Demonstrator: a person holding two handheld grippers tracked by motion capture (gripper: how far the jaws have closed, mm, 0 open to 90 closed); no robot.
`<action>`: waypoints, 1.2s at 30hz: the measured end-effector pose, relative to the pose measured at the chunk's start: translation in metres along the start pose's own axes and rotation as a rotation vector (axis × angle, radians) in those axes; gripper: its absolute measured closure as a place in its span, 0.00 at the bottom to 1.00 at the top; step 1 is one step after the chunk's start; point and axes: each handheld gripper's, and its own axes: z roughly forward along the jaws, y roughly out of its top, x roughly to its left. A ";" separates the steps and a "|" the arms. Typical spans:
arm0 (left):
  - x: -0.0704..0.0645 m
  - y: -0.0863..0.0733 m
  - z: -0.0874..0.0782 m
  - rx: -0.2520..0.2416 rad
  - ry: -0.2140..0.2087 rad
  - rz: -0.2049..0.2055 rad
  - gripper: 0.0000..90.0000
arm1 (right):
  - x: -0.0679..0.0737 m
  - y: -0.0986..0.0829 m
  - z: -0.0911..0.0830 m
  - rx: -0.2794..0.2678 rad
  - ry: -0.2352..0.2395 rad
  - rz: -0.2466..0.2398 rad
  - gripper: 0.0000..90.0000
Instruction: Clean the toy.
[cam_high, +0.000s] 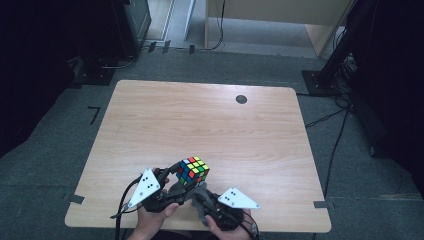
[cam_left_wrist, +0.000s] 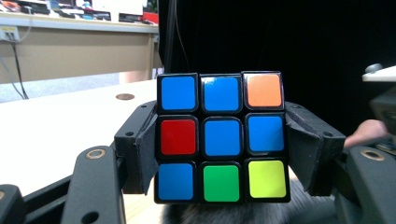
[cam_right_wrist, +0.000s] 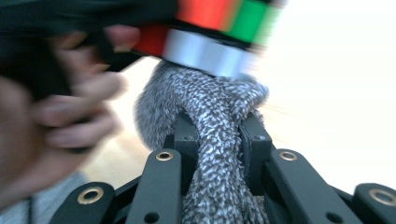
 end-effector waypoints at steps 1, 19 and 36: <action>0.002 0.001 -0.001 -0.003 0.004 -0.006 0.38 | -0.007 0.000 -0.001 0.001 -0.031 0.003 0.83; 0.017 0.002 0.004 -0.011 0.024 -0.051 0.38 | -0.079 0.005 -0.015 -0.028 -0.280 0.090 0.62; 0.012 0.003 0.015 -0.023 -0.015 -0.154 0.38 | 0.001 0.013 0.004 -0.060 0.077 0.098 0.34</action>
